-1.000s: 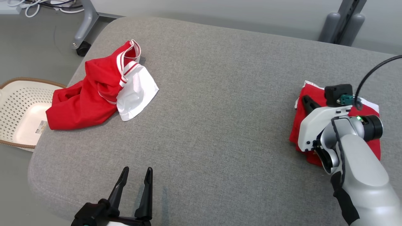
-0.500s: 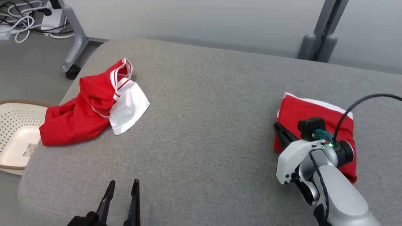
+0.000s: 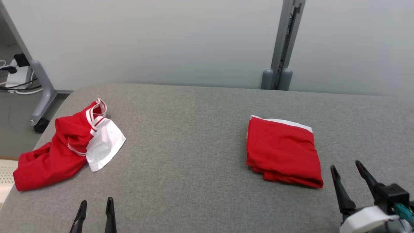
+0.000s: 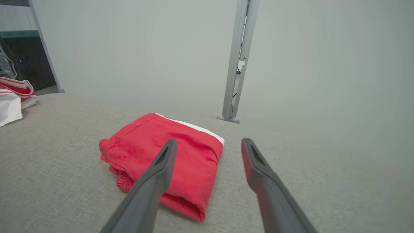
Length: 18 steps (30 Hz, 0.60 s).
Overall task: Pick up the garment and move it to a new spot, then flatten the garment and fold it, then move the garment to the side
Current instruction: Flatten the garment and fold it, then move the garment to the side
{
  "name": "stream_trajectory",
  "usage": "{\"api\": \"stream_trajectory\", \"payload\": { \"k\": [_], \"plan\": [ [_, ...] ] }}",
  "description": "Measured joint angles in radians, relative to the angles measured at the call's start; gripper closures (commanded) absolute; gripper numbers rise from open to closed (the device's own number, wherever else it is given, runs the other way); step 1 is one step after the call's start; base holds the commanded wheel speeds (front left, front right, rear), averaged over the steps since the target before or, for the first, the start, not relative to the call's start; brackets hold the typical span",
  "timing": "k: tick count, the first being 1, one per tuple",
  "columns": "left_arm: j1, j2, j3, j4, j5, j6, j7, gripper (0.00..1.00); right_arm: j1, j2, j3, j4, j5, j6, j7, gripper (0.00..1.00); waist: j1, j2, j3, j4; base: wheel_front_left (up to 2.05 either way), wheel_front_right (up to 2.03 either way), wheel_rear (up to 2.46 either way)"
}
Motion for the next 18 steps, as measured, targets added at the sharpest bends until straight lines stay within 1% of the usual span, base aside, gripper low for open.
{"api": "stream_trajectory", "payload": {
  "k": [4, 8, 11, 14, 18],
  "plan": [
    [0.012, 0.001, 0.030, 0.009, 0.029, -0.015, 0.000, 0.00, 0.106, 0.009, -0.097, -0.039, -0.037, 0.000, -0.017, 0.00, 0.0000, 0.0000, -0.021, -0.030, 0.00, 0.00, 0.00],
    [0.011, 0.000, 0.025, 0.026, 0.054, -0.055, 0.000, 0.00, 0.175, 0.045, -0.179, -0.097, -0.066, 0.000, -0.021, 0.00, 0.0000, 0.0000, -0.024, -0.042, 0.00, 0.00, 0.00],
    [0.009, 0.001, 0.023, 0.042, 0.071, -0.079, 0.000, 0.00, 0.220, 0.079, -0.203, -0.107, -0.076, 0.000, -0.021, 0.00, 0.0000, 0.0000, -0.022, -0.046, 0.00, 0.00, 0.00],
    [0.003, 0.001, 0.032, 0.048, 0.071, -0.088, 0.000, 0.00, 0.228, 0.096, -0.224, -0.113, -0.079, 0.000, -0.021, 0.00, 0.0000, 0.0000, -0.018, -0.053, 0.00, 0.00, 0.00],
    [-0.007, 0.001, 0.040, 0.052, 0.077, -0.097, 0.000, 0.00, 0.227, 0.113, -0.224, -0.116, -0.071, 0.000, -0.021, 0.00, 0.0000, 0.0000, -0.012, -0.062, 0.00, 0.00, 0.00]
  ]
}}
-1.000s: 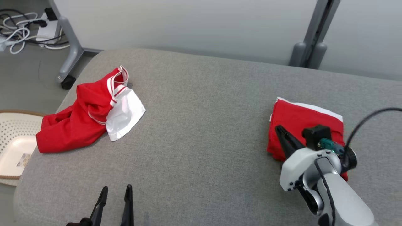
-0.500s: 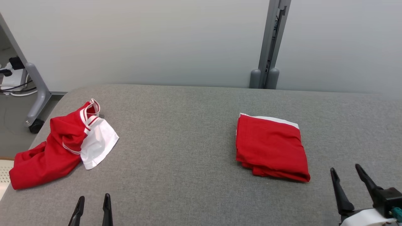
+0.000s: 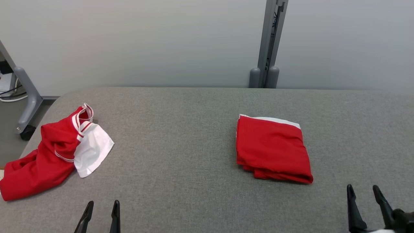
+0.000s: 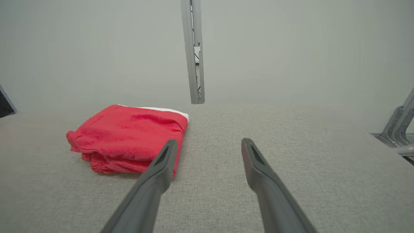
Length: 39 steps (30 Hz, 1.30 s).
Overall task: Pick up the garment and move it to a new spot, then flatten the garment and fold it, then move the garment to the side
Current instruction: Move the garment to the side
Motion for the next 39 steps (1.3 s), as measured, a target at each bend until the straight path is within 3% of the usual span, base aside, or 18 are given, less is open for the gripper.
{"api": "stream_trajectory", "payload": {
  "k": [5, 7, 8, 9, 12, 15, 24, 25, 29, 32, 35, 39],
  "plan": [
    [-0.006, 0.000, 0.002, -0.002, -0.004, -0.006, 0.000, 0.00, -0.126, 0.017, 0.048, 0.022, 0.227, 0.000, 0.040, 0.00, 0.0000, 0.0000, 0.022, -0.007, 0.00, 0.00, 0.00],
    [-0.011, 0.001, -0.012, -0.002, -0.003, -0.009, 0.000, 0.00, -0.228, 0.009, 0.056, 0.043, 0.314, 0.000, 0.158, 0.00, 0.0000, 0.0000, 0.040, -0.008, 0.00, 0.00, 0.00],
    [-0.038, 0.000, -0.030, -0.001, 0.001, -0.014, 0.000, 0.00, -0.324, -0.010, 0.070, 0.079, 0.385, 0.000, 0.294, 0.00, 0.0000, 0.0000, 0.066, -0.004, 0.00, 0.00, 0.00],
    [-0.056, 0.000, -0.037, 0.001, 0.002, -0.016, 0.000, 0.00, -0.368, -0.010, 0.057, 0.111, 0.423, 0.000, 0.358, 0.00, 0.0000, 0.0000, 0.078, 0.001, 0.00, 0.00, 0.00],
    [-0.084, 0.000, -0.065, 0.013, 0.003, -0.022, 0.000, 0.00, -0.458, -0.036, 0.040, 0.217, 0.422, -0.001, 0.505, 0.00, 0.0000, 0.0000, 0.104, 0.032, 0.00, 0.00, 0.00],
    [-0.107, 0.000, -0.078, 0.026, 0.000, -0.025, 0.000, 0.00, -0.535, -0.053, 0.019, 0.322, 0.361, 0.000, 0.572, 0.00, 0.0000, 0.0000, 0.130, 0.068, 0.00, 0.00, 0.00],
    [-0.133, 0.000, -0.101, 0.039, -0.030, -0.026, 0.000, 0.00, -0.630, -0.029, -0.055, 0.542, 0.253, 0.000, 0.591, 0.00, 0.0000, 0.0000, 0.205, 0.154, 0.00, 0.00, 0.00],
    [-0.136, 0.000, -0.099, 0.038, -0.032, -0.026, 0.000, 0.00, -0.643, -0.021, -0.054, 0.547, 0.254, 0.000, 0.584, 1.00, 0.0000, 0.0000, 0.214, 0.155, 0.00, 0.00, 0.00],
    [-0.149, 0.001, -0.090, 0.026, -0.035, -0.026, 0.000, 0.00, -0.687, -0.007, -0.033, 0.549, 0.272, 0.000, 0.554, 1.00, 0.0000, 0.0000, 0.241, 0.135, 0.00, 0.00, 0.00],
    [-0.162, 0.000, -0.085, 0.014, -0.035, -0.026, 0.000, 0.00, -0.713, -0.036, -0.006, 0.536, 0.275, 0.000, 0.555, 1.00, 0.0000, 0.0000, 0.262, 0.099, 0.00, 0.00, 0.00],
    [-0.193, 0.001, -0.082, 0.002, -0.031, -0.030, -0.002, 0.00, -0.750, -0.126, 0.028, 0.501, 0.251, 0.000, 0.588, 1.00, 0.0000, 0.0000, 0.298, 0.066, 0.00, 0.00, 0.00],
    [-0.232, 0.005, -0.098, -0.002, -0.013, -0.032, -0.002, 0.00, -0.792, -0.324, 0.121, 0.439, 0.094, 0.000, 0.625, 1.00, 0.0000, 0.0000, 0.361, 0.031, 0.00, 0.00, 0.00]
  ]
}}
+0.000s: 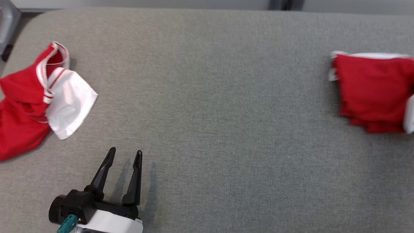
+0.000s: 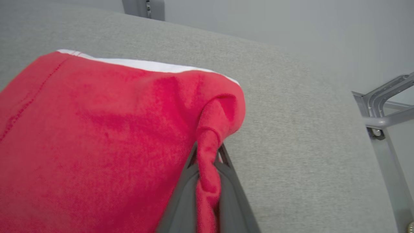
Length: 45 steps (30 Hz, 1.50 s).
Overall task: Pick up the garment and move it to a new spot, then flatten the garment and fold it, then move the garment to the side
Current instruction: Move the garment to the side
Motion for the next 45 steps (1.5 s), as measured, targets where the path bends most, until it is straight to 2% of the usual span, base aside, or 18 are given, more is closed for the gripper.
{"api": "stream_trajectory", "payload": {
  "k": [3, 8, 11, 13, 16, 17, 18, 19, 24, 26, 27, 29, 38, 41, 45],
  "plan": [
    [-0.026, 0.019, -0.019, 0.000, 0.005, 0.000, 0.000, 0.00, -0.051, -0.103, 0.016, -0.024, -0.078, 0.000, 0.049, 1.00, 0.0000, 0.0000, 0.051, -0.018, 0.00, 0.00, 0.00],
    [-0.041, 0.040, -0.011, 0.006, -0.007, 0.000, 0.000, 0.00, -0.079, -0.230, 0.063, -0.035, -0.151, 0.000, 0.131, 1.00, 0.0000, 0.0000, 0.115, -0.022, 0.00, 0.00, 0.00],
    [-0.041, 0.041, -0.002, 0.009, -0.013, 0.000, 0.000, 0.00, -0.083, -0.278, 0.079, -0.034, -0.160, 0.000, 0.167, 1.00, 0.0000, 0.0000, 0.123, -0.005, 0.00, 0.00, 0.00],
    [-0.039, 0.039, 0.003, 0.009, -0.015, 0.000, 0.000, 0.00, -0.085, -0.288, 0.082, -0.029, -0.122, 0.000, 0.189, 1.00, -0.0001, 0.0000, 0.123, 0.004, 0.00, 0.00, 0.00],
    [-0.035, 0.033, 0.008, 0.010, -0.018, 0.000, 0.000, 0.00, -0.084, -0.313, 0.131, -0.052, -0.123, 0.000, 0.200, 1.00, 0.0000, 0.0000, 0.113, 0.009, 0.00, 0.00, 0.00],
    [-0.032, 0.032, 0.014, 0.010, -0.018, 0.000, 0.000, 0.00, -0.085, -0.318, 0.128, -0.062, -0.121, 0.000, 0.195, 0.73, 0.0000, 0.0000, 0.110, 0.008, 0.00, 0.00, 0.00],
    [-0.026, 0.031, 0.018, 0.010, -0.018, 0.000, 0.000, 0.00, -0.085, -0.322, 0.130, -0.069, -0.122, 0.000, 0.191, 0.21, 0.0000, 0.0000, 0.106, 0.006, 0.00, 0.00, 0.00],
    [-0.019, 0.029, 0.021, 0.010, -0.018, 0.000, 0.000, 0.00, -0.084, -0.322, 0.130, -0.076, -0.130, 0.000, 0.193, 0.00, 0.0000, 0.0000, 0.101, 0.004, 0.00, 0.00, 0.00],
    [-0.001, 0.018, 0.029, 0.011, -0.018, 0.000, 0.000, 0.00, -0.066, -0.316, 0.125, -0.143, -0.188, 0.000, 0.146, 0.00, 0.0000, 0.0000, 0.064, -0.014, 0.00, 0.00, 0.00],
    [0.010, 0.014, 0.035, 0.014, -0.019, 0.000, 0.000, 0.00, -0.051, -0.285, 0.081, -0.199, -0.207, 0.000, 0.079, 0.00, 0.0000, 0.0000, 0.040, -0.021, 0.00, 0.00, 0.00],
    [0.010, 0.014, 0.035, 0.014, -0.019, 0.000, 0.000, 0.00, -0.051, -0.285, 0.081, -0.199, -0.207, 0.000, 0.079, 0.00, 0.0000, 0.0000, 0.040, -0.021, 0.00, 0.00, 0.00],
    [0.029, 0.010, 0.047, 0.014, -0.019, 0.000, 0.000, 0.00, -0.024, -0.225, 0.022, -0.261, -0.209, 0.000, -0.001, 0.00, 0.0000, 0.0000, 0.010, -0.028, 0.00, 0.00, 0.00],
    [0.109, -0.002, 0.083, 0.009, -0.021, 0.000, 0.000, 0.00, 0.337, 0.106, -0.164, -0.518, -0.199, 0.000, -0.314, 0.00, 0.0000, 0.0000, -0.155, -0.051, 0.00, 0.00, 0.00],
    [0.135, -0.004, 0.097, 0.007, -0.017, 0.007, 0.000, 0.00, 0.482, 0.210, -0.168, -0.557, -0.179, 0.000, -0.436, 0.00, 0.0000, 0.0000, -0.209, -0.052, 0.00, 0.00, 0.00],
    [0.170, -0.004, 0.113, 0.005, -0.008, 0.012, 0.000, 0.00, 0.652, 0.290, -0.147, -0.529, -0.176, 0.000, -0.583, 0.00, 0.0000, 0.0000, -0.272, -0.052, 0.00, 0.00, 0.00]
  ]
}}
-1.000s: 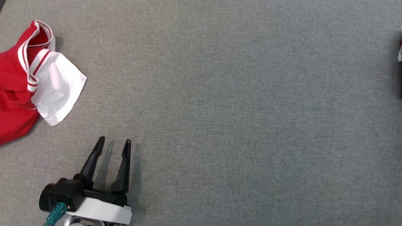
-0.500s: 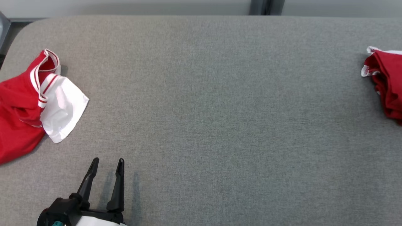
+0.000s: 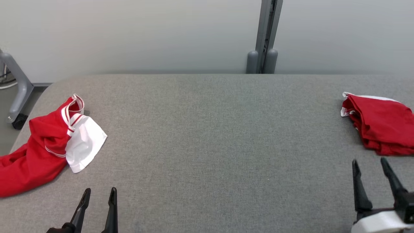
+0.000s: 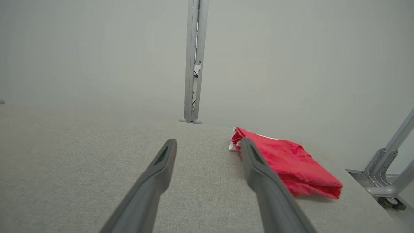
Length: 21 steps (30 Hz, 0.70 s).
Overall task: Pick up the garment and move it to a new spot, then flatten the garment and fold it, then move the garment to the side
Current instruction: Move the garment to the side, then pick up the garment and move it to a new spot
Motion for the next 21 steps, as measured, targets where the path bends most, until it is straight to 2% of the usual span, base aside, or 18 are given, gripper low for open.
{"api": "stream_trajectory", "payload": {
  "k": [4, 7, 21],
  "plan": [
    [0.014, 0.000, 0.012, 0.007, 0.010, 0.000, 0.000, 0.00, 0.102, 0.048, -0.002, 0.043, 0.000, 0.000, -0.039, 0.00, 0.0000, 0.0000, -0.043, 0.004, 0.00, 0.00, 0.00],
    [0.015, 0.000, 0.021, 0.007, 0.014, 0.000, 0.000, 0.00, 0.139, 0.062, -0.011, 0.026, 0.013, 0.000, -0.041, 0.00, 0.0000, 0.0000, -0.058, 0.007, 0.00, 0.00, 0.00],
    [0.014, 0.000, 0.012, -0.005, 0.041, -0.006, 0.000, 0.00, 0.182, 0.070, 0.015, 0.003, 0.047, 0.000, -0.042, 0.00, 0.0000, 0.0000, -0.071, 0.003, 0.00, 0.00, 0.00]
  ]
}}
